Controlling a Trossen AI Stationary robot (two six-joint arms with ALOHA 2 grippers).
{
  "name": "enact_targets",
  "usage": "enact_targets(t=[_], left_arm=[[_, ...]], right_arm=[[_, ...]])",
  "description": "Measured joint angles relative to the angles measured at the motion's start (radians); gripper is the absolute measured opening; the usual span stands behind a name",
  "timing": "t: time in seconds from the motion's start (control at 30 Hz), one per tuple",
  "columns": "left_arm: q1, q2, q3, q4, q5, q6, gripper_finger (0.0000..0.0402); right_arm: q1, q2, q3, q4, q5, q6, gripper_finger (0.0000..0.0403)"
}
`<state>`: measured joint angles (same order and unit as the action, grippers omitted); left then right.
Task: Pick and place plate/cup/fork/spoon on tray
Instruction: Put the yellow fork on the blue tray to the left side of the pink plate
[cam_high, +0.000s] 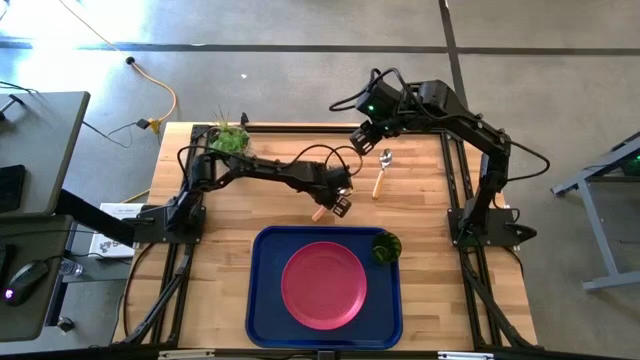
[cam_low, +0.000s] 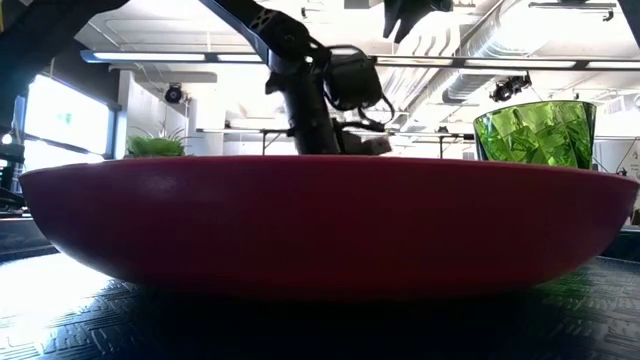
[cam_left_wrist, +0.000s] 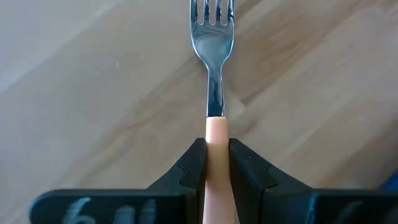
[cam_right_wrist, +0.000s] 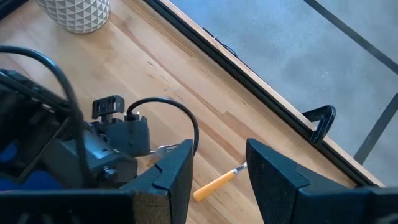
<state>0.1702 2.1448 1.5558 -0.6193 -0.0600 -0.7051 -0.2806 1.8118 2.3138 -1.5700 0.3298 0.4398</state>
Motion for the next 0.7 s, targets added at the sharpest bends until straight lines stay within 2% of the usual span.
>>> enact_targets(t=[0.37, 0.57, 0.7], left_arm=[[-0.005, -0.068, 0.003, -0.046, -0.039, -0.015, 0.0040], [-0.016, -0.141, 0.002, -0.109, -0.086, -0.040, 0.0040], [-0.027, -0.219, -0.041, -0.115, -0.111, -0.081, 0.0040]], right_arm=[[0.000, 0.000, 0.000, 0.004, 0.000, -0.004, 0.0140], [0.000, 0.000, 0.000, 0.012, 0.002, -0.022, 0.0140], [0.000, 0.000, 0.000, 0.022, 0.001, -0.037, 0.0140]])
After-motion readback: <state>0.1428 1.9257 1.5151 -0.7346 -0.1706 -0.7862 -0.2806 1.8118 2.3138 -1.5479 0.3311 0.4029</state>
